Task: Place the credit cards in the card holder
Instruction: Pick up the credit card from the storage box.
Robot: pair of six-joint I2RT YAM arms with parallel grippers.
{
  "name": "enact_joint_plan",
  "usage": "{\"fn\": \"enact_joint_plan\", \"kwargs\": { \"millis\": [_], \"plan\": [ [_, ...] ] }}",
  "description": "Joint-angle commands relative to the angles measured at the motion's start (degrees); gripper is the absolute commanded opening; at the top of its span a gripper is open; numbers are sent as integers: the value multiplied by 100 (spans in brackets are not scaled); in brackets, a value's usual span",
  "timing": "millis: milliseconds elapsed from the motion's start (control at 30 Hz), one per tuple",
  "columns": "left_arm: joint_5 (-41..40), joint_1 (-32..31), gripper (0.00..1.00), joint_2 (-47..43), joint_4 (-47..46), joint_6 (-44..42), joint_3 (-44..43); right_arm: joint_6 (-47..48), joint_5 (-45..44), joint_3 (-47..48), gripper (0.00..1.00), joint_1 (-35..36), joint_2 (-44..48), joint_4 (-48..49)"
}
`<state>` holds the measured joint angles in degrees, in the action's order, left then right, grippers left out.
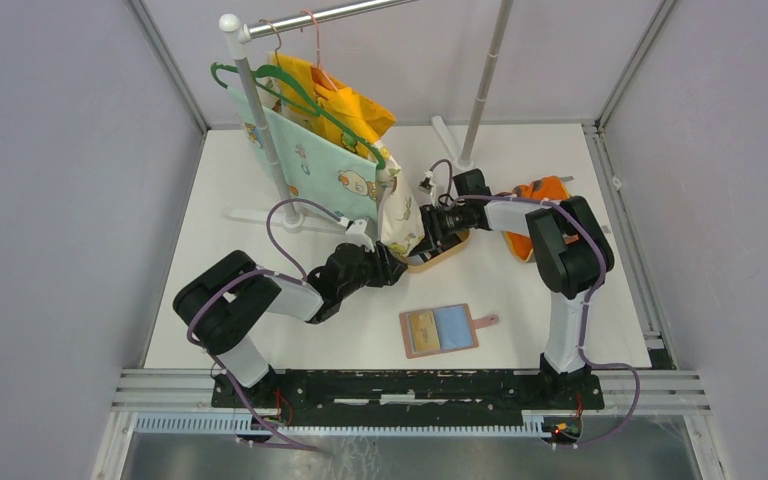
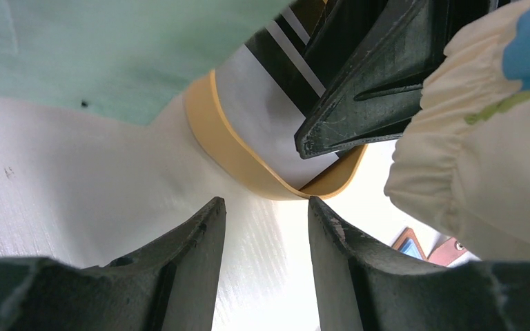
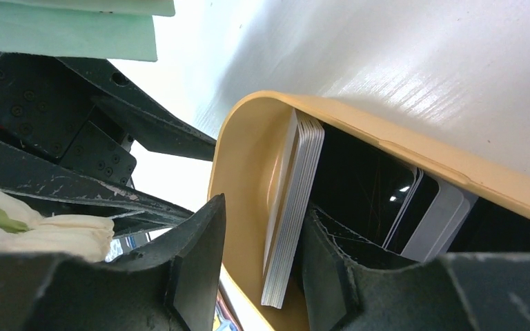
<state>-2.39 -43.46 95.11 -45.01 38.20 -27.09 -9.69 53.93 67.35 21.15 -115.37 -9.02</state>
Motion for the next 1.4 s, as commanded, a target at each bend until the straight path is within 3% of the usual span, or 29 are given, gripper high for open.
{"fn": "enact_joint_plan", "kwargs": {
  "millis": [0,533,1367],
  "plan": [
    [90,31,54,34,-389,-12,-130,253,-464,197,48,16,-156,-247],
    [127,55,54,25,-438,4,-87,329,-124,303,39,-157,95,-436],
    [213,108,54,43,-532,39,-42,128,280,141,32,-620,201,-206]
  ]
}}
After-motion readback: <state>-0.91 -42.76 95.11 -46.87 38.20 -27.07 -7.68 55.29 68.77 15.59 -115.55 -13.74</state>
